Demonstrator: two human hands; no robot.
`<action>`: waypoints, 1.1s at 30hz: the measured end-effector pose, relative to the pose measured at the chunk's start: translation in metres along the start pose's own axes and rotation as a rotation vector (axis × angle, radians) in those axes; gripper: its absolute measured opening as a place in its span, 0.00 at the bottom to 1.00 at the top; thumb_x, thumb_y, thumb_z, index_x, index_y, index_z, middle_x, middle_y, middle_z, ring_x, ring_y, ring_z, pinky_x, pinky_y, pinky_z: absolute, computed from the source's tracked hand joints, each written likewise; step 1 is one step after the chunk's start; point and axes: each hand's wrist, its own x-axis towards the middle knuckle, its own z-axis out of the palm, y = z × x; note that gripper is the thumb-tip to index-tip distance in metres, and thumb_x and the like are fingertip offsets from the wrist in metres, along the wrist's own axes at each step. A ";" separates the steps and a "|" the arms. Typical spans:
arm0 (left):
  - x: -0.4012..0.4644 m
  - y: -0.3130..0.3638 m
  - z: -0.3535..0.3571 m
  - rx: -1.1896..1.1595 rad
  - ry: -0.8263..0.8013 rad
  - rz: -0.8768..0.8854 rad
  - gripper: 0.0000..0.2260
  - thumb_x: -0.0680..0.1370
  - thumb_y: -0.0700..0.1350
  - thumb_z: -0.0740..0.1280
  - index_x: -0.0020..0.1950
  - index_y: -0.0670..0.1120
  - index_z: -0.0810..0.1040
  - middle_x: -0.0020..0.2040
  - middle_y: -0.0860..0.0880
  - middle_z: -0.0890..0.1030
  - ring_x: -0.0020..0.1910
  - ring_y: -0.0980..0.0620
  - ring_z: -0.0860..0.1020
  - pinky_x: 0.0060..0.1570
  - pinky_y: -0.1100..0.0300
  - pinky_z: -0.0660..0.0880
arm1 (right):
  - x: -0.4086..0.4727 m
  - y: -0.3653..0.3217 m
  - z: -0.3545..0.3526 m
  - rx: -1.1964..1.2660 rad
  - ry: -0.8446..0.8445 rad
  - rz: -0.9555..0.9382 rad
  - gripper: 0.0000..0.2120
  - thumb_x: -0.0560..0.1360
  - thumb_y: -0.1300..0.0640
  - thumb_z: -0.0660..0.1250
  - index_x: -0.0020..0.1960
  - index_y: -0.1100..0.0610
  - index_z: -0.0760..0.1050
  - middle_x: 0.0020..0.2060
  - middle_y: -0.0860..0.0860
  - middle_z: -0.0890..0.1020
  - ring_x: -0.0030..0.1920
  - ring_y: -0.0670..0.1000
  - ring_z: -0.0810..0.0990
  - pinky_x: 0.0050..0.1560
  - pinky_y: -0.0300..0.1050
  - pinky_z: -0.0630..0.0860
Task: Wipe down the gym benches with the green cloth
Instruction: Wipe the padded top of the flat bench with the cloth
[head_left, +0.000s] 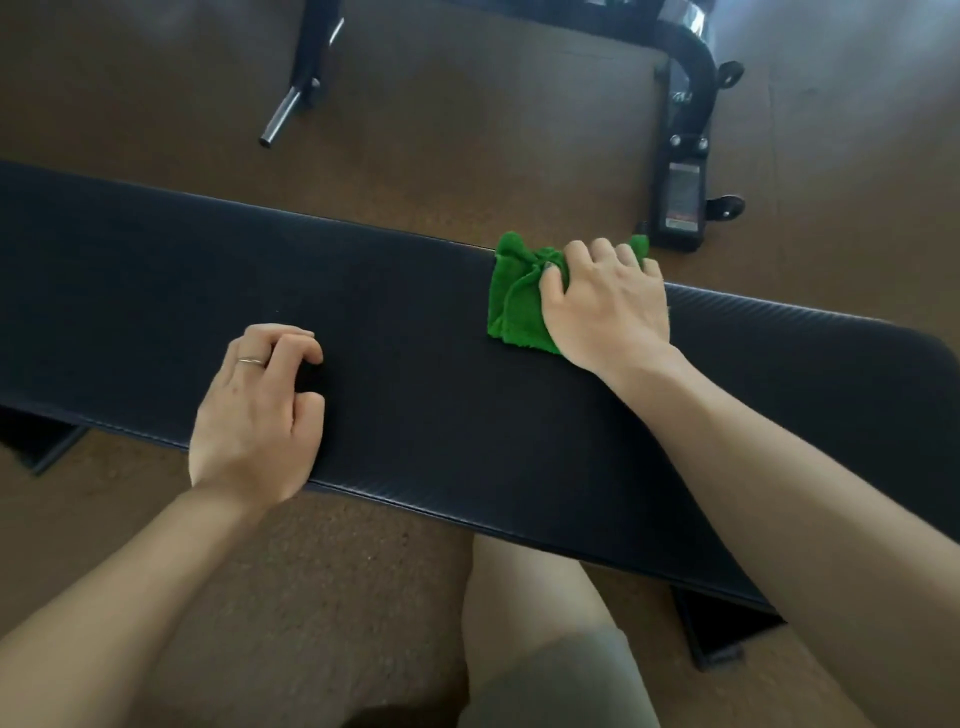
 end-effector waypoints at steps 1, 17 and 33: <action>0.001 0.001 0.001 0.002 0.004 0.011 0.13 0.74 0.33 0.63 0.58 0.44 0.74 0.64 0.48 0.73 0.62 0.43 0.72 0.43 0.47 0.74 | 0.003 -0.004 0.000 -0.025 -0.016 0.020 0.23 0.84 0.44 0.47 0.63 0.55 0.74 0.61 0.56 0.78 0.64 0.59 0.73 0.67 0.59 0.65; 0.002 -0.007 0.006 0.024 0.073 0.143 0.13 0.73 0.41 0.58 0.55 0.42 0.75 0.60 0.45 0.75 0.56 0.43 0.74 0.46 0.54 0.70 | 0.015 -0.069 0.013 0.078 -0.023 -0.283 0.25 0.83 0.42 0.49 0.72 0.53 0.69 0.66 0.53 0.76 0.67 0.57 0.73 0.68 0.57 0.66; 0.000 -0.015 0.008 -0.042 0.138 0.229 0.11 0.75 0.38 0.59 0.54 0.40 0.78 0.58 0.43 0.78 0.55 0.43 0.76 0.52 0.51 0.75 | 0.036 -0.148 0.022 -0.038 -0.073 -0.179 0.25 0.84 0.45 0.47 0.70 0.58 0.71 0.67 0.58 0.76 0.68 0.60 0.72 0.73 0.62 0.62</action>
